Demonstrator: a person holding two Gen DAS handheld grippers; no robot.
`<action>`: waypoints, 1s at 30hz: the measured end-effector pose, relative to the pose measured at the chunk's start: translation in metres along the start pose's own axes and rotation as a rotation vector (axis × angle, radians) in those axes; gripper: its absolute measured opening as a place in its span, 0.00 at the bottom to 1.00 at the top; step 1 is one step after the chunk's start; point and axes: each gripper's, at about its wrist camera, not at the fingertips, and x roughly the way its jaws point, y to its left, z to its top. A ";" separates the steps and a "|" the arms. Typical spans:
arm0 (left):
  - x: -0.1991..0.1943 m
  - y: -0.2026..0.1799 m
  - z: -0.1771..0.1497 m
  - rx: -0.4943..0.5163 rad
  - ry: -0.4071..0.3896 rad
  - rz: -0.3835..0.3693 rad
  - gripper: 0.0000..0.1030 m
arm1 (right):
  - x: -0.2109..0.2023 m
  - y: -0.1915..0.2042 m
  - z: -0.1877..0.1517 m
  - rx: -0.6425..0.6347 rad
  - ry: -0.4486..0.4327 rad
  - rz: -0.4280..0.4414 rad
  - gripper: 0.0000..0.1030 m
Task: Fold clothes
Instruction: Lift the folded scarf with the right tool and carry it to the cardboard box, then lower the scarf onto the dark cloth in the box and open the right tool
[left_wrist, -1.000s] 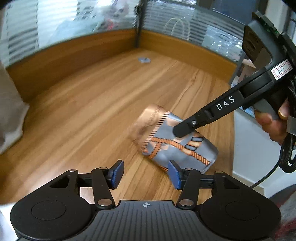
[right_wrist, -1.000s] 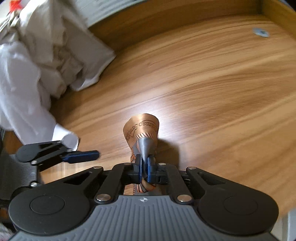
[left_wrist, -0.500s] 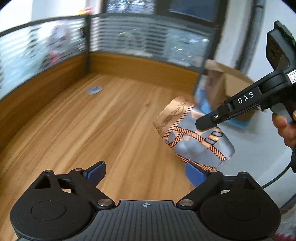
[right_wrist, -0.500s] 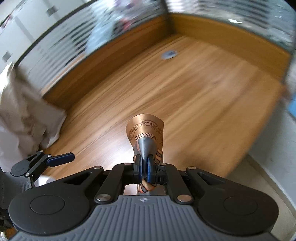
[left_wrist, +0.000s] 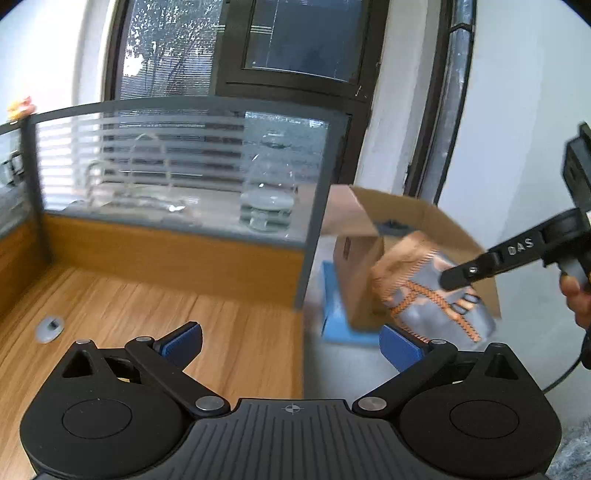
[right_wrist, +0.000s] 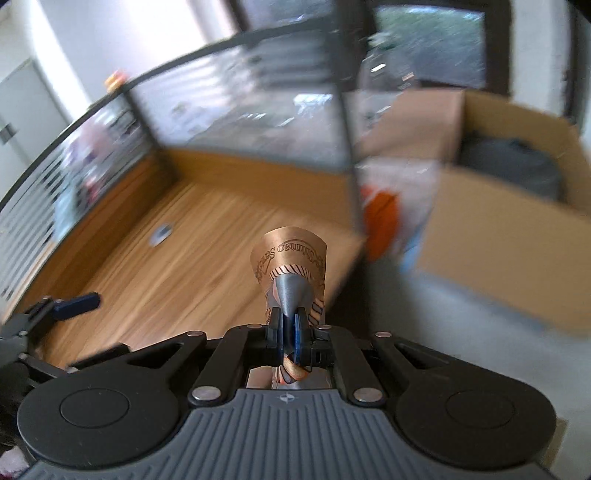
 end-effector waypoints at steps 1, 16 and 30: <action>0.011 -0.007 0.009 -0.009 0.002 -0.006 0.99 | -0.001 -0.018 0.014 0.009 -0.016 -0.015 0.06; 0.124 -0.054 0.092 0.001 0.026 -0.011 0.99 | 0.062 -0.261 0.182 0.274 -0.125 -0.153 0.06; 0.138 -0.039 0.107 -0.086 0.091 0.104 0.99 | 0.177 -0.355 0.204 0.607 -0.045 -0.136 0.07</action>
